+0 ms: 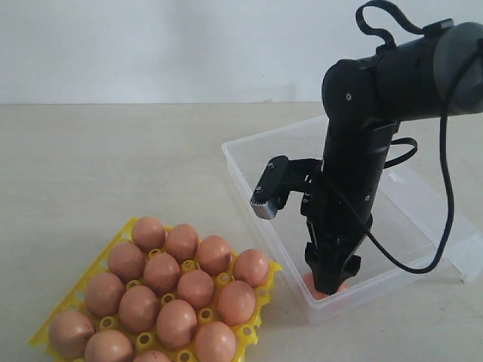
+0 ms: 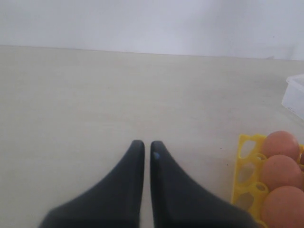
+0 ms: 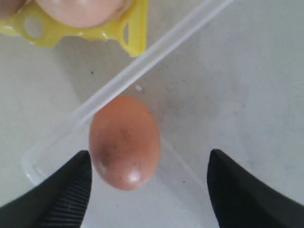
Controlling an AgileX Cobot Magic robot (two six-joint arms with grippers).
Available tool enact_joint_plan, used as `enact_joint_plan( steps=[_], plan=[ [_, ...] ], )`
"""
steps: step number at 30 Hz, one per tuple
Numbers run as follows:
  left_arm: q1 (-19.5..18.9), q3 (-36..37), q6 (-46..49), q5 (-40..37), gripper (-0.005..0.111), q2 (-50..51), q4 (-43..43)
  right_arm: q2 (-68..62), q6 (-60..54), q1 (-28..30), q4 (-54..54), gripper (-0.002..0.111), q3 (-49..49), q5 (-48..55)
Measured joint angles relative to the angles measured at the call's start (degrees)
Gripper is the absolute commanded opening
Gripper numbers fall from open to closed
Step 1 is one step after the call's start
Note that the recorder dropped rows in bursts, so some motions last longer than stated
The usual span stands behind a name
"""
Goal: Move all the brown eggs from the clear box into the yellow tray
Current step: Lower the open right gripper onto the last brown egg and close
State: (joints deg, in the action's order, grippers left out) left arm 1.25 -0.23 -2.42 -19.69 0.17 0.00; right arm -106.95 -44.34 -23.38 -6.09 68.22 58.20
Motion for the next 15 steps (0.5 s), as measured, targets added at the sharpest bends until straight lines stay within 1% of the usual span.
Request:
enact_joint_plan(
  steps=[9,15],
  plan=[
    [0.0,0.0,0.0,0.0,0.004,0.0,0.0,0.0,0.0,0.0,-0.7,0.061,-0.2,-3.6],
    [0.0,0.0,0.0,0.0,0.004,0.0,0.0,-1.6,-0.3,0.0,-2.2,0.061,-0.2,-3.8]
  ],
)
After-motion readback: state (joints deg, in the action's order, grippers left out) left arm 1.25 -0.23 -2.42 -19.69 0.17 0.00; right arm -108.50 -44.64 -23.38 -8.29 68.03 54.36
